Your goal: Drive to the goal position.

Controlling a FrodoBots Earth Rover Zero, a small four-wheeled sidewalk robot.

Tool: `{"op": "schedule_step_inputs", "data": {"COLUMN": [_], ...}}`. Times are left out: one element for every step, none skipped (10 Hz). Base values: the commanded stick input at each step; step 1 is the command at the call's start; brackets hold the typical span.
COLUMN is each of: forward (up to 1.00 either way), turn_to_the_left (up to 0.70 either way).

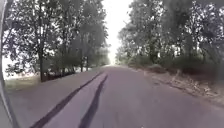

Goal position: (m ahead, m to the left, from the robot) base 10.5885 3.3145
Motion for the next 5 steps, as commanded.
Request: {"op": "schedule_step_inputs", "data": {"forward": [0.7,0.7,0.7,0.7,0.7], "turn_to_the_left": [0.0,0.0,0.0,0.0,0.0]}}
